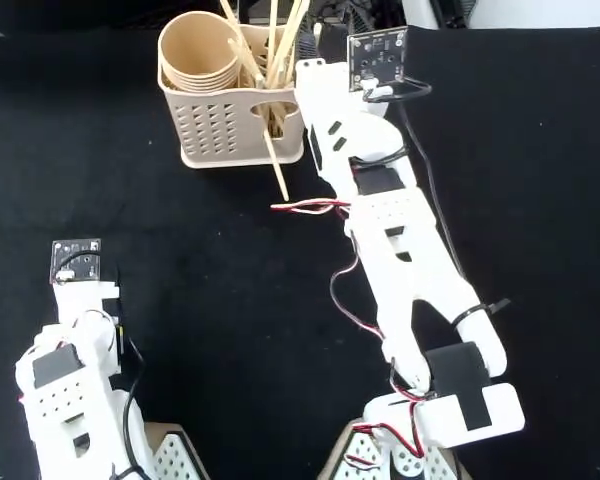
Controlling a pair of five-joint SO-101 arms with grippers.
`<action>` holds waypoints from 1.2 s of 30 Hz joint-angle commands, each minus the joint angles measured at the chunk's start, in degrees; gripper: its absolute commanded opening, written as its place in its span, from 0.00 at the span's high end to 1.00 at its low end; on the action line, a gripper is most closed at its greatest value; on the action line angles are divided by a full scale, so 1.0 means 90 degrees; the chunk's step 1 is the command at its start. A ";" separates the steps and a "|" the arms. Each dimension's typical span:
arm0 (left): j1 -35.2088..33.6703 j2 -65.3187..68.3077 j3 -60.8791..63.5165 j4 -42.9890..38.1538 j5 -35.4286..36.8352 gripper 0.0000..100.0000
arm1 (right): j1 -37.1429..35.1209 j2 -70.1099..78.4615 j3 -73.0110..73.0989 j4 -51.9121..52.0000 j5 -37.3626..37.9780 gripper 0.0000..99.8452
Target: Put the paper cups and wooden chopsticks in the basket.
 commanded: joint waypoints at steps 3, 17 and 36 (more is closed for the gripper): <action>0.0083 -0.0068 -0.0054 -0.0147 0.0000 0.91 | -0.0020 -0.0034 -0.0142 -0.0010 -0.0068 0.84; 0.0083 -0.0068 -0.0054 -0.0147 0.0000 0.91 | 0.0449 -0.1284 -0.0230 0.0010 -0.0068 0.84; 0.0054 -0.0078 -0.1636 0.1192 0.0010 0.97 | 0.1143 -0.4244 -0.0679 0.5167 -0.0068 0.98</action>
